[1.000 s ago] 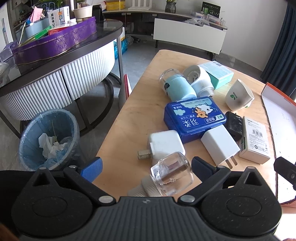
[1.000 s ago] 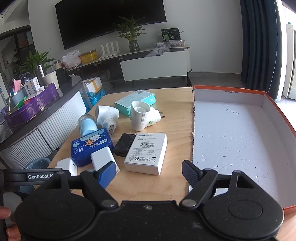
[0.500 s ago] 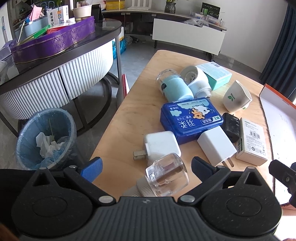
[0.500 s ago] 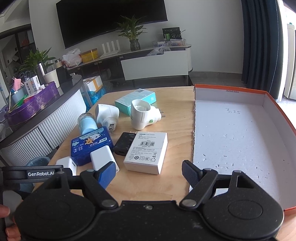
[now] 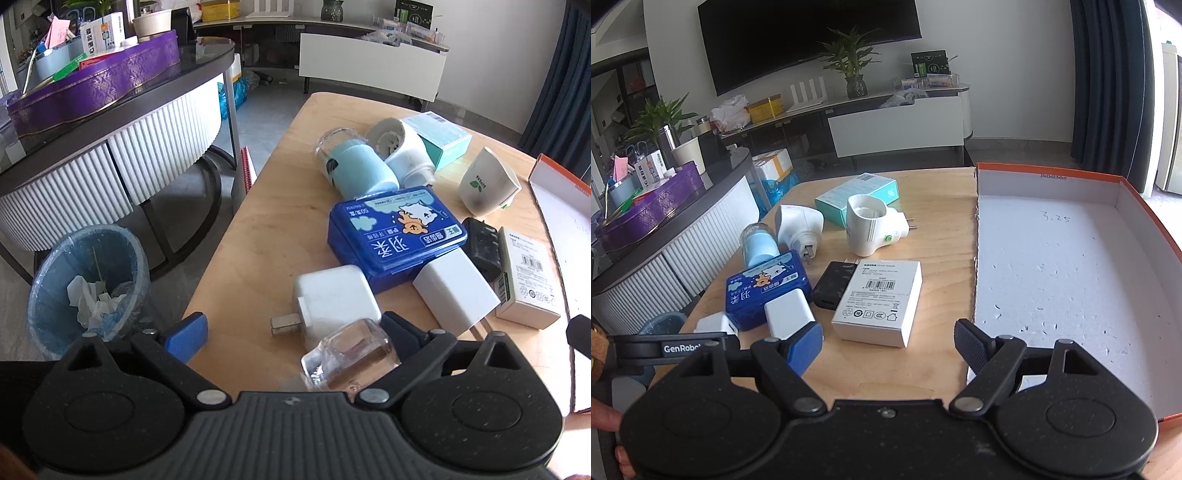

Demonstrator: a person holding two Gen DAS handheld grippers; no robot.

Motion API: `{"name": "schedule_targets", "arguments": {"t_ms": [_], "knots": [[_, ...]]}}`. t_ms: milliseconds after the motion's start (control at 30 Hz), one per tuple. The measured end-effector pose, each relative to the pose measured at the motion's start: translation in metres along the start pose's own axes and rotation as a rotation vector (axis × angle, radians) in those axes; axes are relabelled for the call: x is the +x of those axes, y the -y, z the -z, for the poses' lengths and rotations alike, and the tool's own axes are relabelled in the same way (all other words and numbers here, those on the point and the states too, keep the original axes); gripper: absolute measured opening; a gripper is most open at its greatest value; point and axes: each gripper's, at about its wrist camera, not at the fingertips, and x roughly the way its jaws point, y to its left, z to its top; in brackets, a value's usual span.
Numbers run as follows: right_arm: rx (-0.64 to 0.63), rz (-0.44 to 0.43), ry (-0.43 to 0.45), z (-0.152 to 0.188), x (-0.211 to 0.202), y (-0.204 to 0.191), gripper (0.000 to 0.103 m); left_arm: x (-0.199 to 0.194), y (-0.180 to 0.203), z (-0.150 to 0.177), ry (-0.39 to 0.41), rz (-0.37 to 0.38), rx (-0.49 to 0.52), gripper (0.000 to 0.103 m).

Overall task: Organize rigid objects
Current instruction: 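Close left gripper on the white charger while right gripper grasps the white adapter box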

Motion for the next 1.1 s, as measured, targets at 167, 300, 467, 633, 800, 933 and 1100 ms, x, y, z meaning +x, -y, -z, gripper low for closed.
{"name": "schedule_targets", "arguments": {"t_ms": [167, 300, 467, 633, 800, 933, 1100], "knots": [[-0.007, 0.006, 0.011, -0.002, 0.005, -0.001, 0.092, -0.003, 0.004, 0.001, 0.059, 0.042, 0.072, 0.062], [0.007, -0.001, -0.006, -0.006, 0.012, -0.002, 0.092, -0.005, 0.002, 0.003, 0.081, 0.075, 0.078, 0.059], [0.003, -0.003, -0.008, -0.011, 0.019, -0.004, 0.092, -0.011, -0.006, 0.005, 0.098, 0.157, 0.054, 0.059], [0.043, -0.012, -0.018, -0.018, 0.03, -0.001, 0.092, -0.015, -0.009, 0.002, 0.113, 0.241, 0.042, 0.059], [0.072, -0.034, -0.033, -0.021, 0.038, -0.003, 0.092, -0.012, -0.008, 0.001, 0.105, 0.271, 0.023, 0.059], [0.1, -0.058, -0.054, -0.021, 0.043, -0.002, 0.092, -0.017, -0.016, -0.003, 0.118, 0.287, -0.013, 0.055], [0.107, -0.074, -0.085, -0.025, 0.052, -0.005, 0.092, -0.018, -0.019, -0.013, 0.115, 0.3, 0.01, 0.045]]}}
